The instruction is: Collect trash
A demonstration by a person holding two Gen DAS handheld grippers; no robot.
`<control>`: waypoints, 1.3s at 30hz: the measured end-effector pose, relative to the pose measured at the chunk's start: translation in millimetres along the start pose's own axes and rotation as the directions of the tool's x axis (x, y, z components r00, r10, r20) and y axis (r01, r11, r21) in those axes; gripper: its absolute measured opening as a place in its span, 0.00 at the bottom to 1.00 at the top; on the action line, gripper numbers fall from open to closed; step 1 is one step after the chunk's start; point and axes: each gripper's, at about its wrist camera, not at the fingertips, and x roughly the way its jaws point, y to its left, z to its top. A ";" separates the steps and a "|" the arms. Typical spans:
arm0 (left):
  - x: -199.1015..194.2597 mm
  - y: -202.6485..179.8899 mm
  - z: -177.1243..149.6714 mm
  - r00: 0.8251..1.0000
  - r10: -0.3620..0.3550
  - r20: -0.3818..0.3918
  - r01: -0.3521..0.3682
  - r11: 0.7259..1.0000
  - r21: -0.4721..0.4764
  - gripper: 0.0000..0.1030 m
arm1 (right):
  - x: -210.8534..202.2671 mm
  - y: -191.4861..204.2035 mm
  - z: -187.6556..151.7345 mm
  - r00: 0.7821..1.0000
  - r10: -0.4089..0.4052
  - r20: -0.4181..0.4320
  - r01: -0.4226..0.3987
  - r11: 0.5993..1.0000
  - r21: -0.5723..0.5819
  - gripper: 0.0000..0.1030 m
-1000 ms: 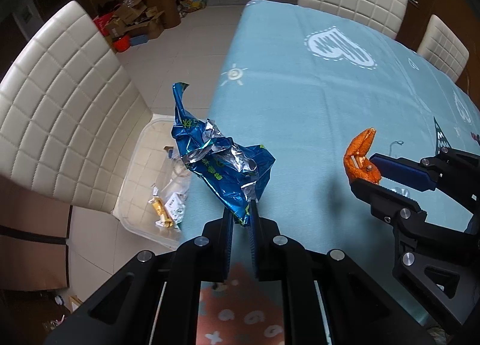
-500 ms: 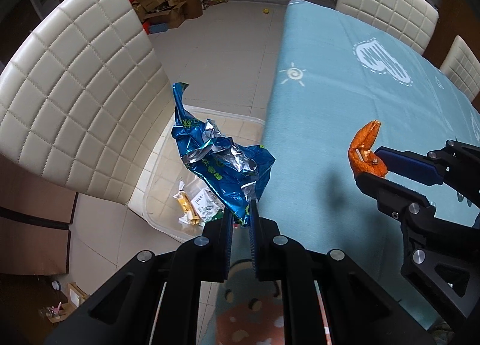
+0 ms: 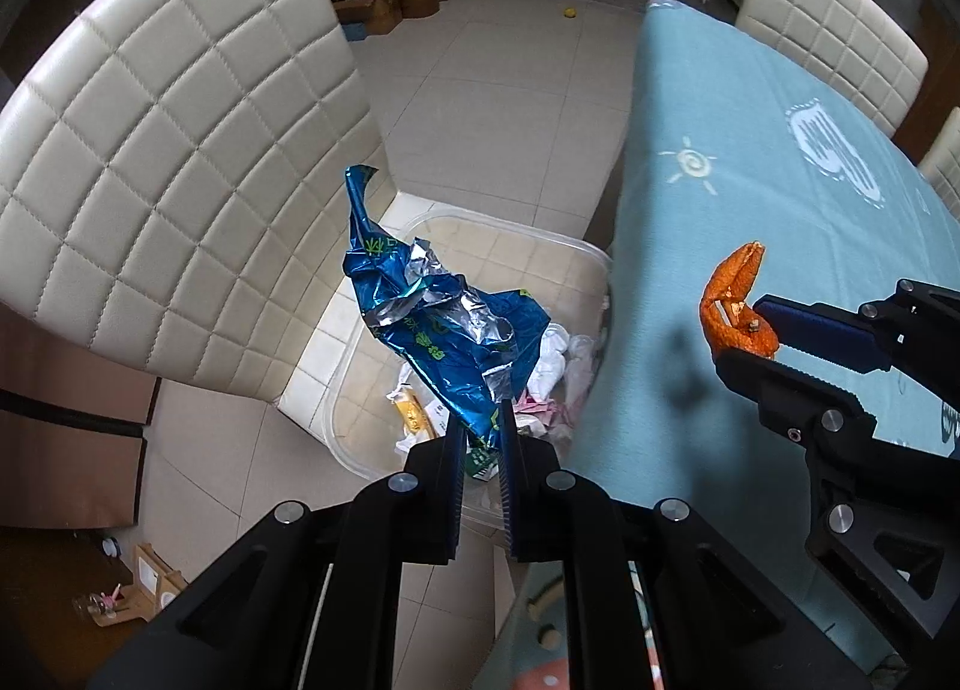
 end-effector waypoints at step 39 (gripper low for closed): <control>8.6 59.2 -16.5 0.996 0.086 -0.008 -0.085 0.971 -0.225 0.80 | 24.0 -2.3 21.9 0.999 -0.048 -0.016 0.049 0.998 0.032 0.97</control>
